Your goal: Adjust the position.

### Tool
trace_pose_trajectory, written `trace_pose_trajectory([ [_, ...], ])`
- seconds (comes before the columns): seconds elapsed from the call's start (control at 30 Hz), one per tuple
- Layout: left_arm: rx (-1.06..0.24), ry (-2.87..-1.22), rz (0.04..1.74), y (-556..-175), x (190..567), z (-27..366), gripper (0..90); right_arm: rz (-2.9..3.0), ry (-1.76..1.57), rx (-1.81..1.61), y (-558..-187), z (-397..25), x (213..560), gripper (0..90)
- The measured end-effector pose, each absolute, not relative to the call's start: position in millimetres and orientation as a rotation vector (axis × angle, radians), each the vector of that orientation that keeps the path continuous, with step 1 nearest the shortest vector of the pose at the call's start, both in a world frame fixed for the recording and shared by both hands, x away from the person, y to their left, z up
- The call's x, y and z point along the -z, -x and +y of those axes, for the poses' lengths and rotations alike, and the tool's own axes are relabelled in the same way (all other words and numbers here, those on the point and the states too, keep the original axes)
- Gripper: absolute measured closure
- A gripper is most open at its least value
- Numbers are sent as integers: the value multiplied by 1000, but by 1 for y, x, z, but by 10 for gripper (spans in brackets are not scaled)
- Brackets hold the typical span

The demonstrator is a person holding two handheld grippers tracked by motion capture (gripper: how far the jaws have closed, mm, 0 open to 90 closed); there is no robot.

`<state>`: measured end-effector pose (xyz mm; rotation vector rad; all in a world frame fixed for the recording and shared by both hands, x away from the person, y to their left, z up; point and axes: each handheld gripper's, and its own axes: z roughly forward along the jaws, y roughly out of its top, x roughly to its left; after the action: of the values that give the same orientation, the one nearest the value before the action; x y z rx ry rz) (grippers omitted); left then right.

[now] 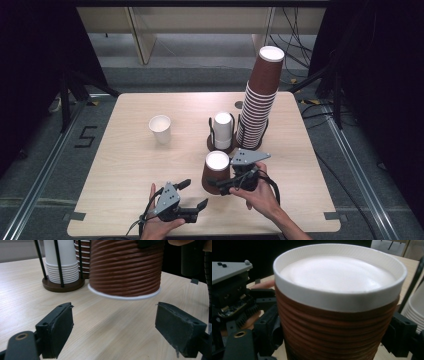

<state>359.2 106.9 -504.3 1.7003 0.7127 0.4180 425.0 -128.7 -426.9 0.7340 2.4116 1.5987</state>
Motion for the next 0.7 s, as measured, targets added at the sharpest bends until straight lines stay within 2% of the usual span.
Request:
trace_pose_trajectory([
  [0.23,-427,-1724,701,-360,506,96,142,2428,-709,-1609,-422,-116,429,187],
  [0.5,-393,-1674,722,-364,507,93,45,2461,-691,-1635,-419,-107,432,188],
  [0.7,-378,-1667,736,-364,506,90,11,2487,-707,-1642,-414,-102,430,189],
])
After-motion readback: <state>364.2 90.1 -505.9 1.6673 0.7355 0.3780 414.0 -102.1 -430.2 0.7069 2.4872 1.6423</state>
